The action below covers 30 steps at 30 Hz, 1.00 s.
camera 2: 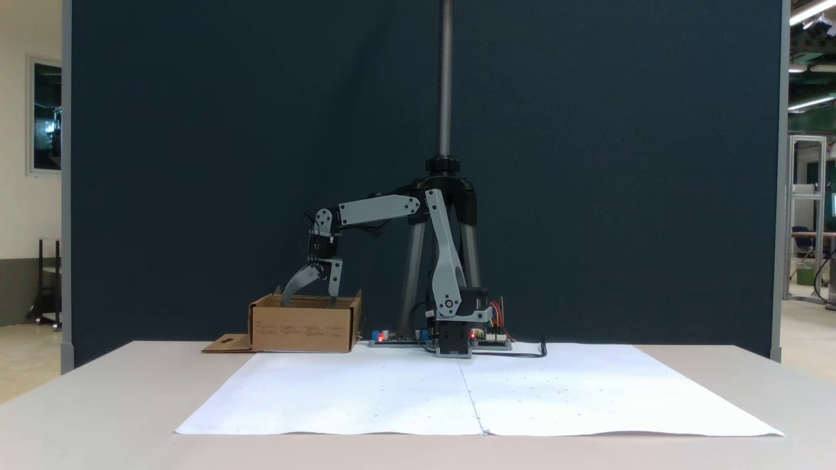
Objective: Grasp a green dice and put it in the bin.
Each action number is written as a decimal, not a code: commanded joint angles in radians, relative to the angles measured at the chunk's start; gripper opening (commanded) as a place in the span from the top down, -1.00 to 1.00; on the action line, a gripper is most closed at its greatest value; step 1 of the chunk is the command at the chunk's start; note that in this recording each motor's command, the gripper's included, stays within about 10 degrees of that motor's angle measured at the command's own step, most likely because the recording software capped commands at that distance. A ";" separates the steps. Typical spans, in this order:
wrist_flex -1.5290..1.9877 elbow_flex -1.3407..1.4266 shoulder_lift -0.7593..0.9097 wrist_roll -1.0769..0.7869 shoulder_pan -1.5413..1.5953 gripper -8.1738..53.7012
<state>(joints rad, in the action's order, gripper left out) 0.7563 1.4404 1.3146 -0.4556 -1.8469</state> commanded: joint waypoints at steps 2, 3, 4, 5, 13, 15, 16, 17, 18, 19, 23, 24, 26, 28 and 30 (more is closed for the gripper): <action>-0.084 -0.017 0.060 -0.083 -0.002 -0.69; -0.092 -0.017 0.075 -0.080 0.000 -0.68; -0.103 -0.018 0.091 -0.075 0.003 -0.68; -0.123 -0.018 0.107 -0.060 0.011 -0.66; -0.459 -0.028 0.265 0.317 0.224 -0.60; -0.466 -0.034 0.313 0.385 0.290 -0.60; -0.465 -0.035 0.341 0.420 0.328 -0.60; -0.465 -0.035 0.365 0.457 0.368 -0.60; -0.463 -0.035 0.405 0.515 0.445 -0.60; -0.463 -0.035 0.414 0.546 0.492 -0.61; -0.465 -0.034 0.449 0.597 0.698 -0.61; -0.465 -0.034 0.457 0.597 0.749 -0.61; -0.465 -0.034 0.462 0.595 0.847 -0.61; -0.463 -0.031 0.479 0.595 0.940 -0.61; -0.465 0.000 0.505 0.595 1.042 -0.61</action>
<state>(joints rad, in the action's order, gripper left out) 0.3513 1.4450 1.7610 0.0706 -0.8560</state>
